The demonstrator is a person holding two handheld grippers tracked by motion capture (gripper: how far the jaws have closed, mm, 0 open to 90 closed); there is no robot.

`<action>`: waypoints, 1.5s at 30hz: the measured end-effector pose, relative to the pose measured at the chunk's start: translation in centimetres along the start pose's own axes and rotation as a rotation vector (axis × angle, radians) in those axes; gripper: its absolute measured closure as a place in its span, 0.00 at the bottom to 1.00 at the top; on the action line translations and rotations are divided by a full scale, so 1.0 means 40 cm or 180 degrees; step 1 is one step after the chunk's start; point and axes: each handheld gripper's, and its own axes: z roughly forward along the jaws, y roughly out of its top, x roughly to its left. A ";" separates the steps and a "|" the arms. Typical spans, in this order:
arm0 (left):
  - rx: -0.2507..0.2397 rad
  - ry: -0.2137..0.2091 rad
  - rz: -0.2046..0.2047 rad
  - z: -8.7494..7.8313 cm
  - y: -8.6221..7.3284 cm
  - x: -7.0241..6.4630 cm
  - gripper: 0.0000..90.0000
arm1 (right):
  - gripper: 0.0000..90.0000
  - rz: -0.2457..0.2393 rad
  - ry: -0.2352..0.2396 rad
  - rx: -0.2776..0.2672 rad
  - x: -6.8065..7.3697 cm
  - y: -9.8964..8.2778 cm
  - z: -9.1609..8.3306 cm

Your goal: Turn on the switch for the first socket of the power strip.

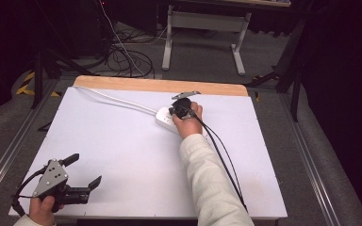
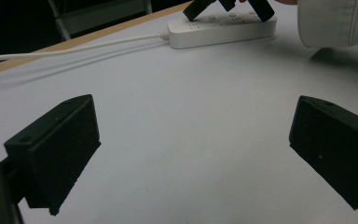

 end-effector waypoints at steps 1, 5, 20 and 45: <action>-0.0003 0.0001 -0.0016 0.000 0.000 -0.001 0.02 | 1.00 0.0000 0.0000 0.0000 0.000 0.000 0.000; 0.0003 -0.0004 -0.0006 0.000 0.000 -0.001 0.02 | 1.00 0.0005 -0.0016 0.0006 0.001 0.000 0.001; 0.0011 0.0006 -0.0010 0.002 0.000 -0.002 0.02 | 1.00 0.0028 -0.0055 0.0049 0.005 0.003 0.002; 0.0023 0.0006 -0.0007 0.006 0.001 -0.001 0.02 | 1.00 -0.0075 0.0165 -0.0534 0.016 0.078 -0.190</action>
